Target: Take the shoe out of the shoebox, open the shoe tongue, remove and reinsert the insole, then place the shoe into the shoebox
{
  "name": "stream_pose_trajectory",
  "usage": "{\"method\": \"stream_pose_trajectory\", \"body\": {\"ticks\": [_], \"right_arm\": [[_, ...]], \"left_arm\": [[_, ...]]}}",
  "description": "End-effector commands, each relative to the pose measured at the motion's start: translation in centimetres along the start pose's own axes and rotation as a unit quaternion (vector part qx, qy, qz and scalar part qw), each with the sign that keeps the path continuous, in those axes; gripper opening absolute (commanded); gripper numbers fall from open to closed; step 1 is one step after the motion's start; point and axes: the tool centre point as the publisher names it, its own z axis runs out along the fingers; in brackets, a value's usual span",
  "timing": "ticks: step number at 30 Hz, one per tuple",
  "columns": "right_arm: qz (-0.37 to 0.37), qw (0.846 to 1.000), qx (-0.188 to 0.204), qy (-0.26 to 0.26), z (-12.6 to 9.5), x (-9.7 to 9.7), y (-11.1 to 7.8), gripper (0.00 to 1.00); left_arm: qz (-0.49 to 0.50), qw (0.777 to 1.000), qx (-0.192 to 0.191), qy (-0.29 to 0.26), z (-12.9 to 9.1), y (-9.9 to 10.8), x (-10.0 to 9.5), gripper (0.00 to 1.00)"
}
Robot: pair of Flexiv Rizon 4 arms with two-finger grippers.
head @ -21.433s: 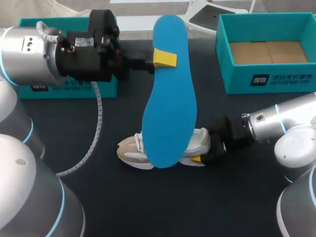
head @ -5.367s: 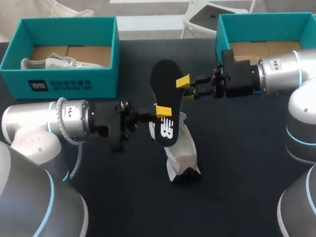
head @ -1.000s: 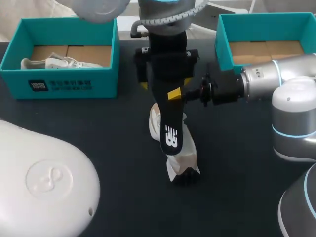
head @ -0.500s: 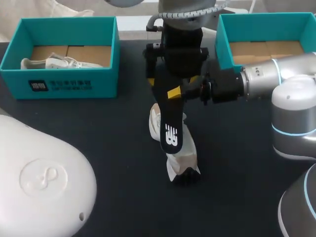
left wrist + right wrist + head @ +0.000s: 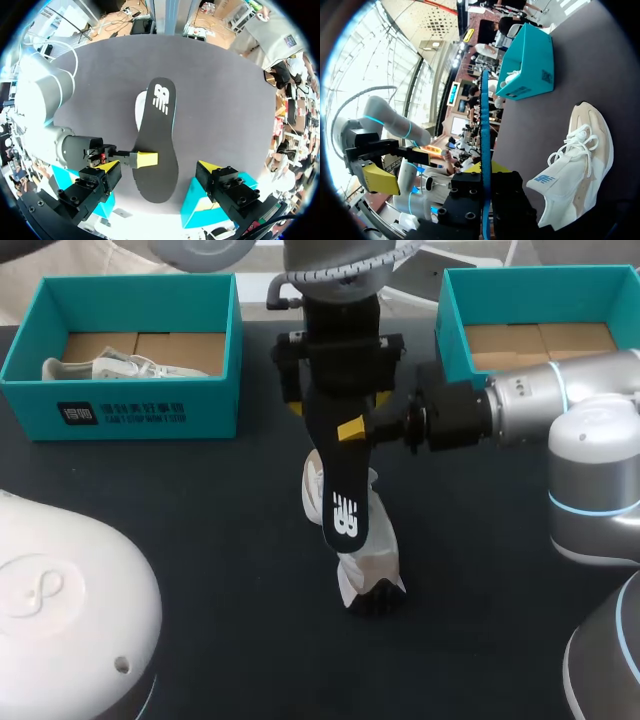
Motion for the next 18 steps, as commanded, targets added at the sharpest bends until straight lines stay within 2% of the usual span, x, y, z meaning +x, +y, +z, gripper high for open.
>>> {"method": "stream_pose_trajectory", "body": {"ticks": [1, 5, 9, 13, 18], "right_arm": [[0.001, 1.0, 0.003, -0.001, 0.3, -0.1, 0.0, 0.0], [0.002, 1.0, 0.007, -0.003, 0.0, 0.1, 0.0, 0.0], [0.001, 1.0, 0.011, -0.005, -0.3, 0.3, 0.2, 0.0], [0.0, 1.0, 0.011, -0.008, -0.5, 0.3, 0.2, 0.0], [0.001, 1.0, 0.008, -0.007, -0.6, 0.2, -0.1, 0.0]], "left_arm": [[0.004, 0.999, 0.002, -0.037, 0.1, 0.0, 0.4, 1.0], [0.016, 0.991, 0.003, -0.133, -0.3, -0.2, 0.8, 1.0], [0.008, 0.964, 0.014, -0.264, -0.1, -0.3, 1.9, 1.0], [-0.011, 0.936, 0.018, -0.351, 0.8, -0.4, 3.1, 1.0], [-0.01, 0.907, 0.01, -0.422, 1.2, -0.7, 4.4, 1.0]]}}
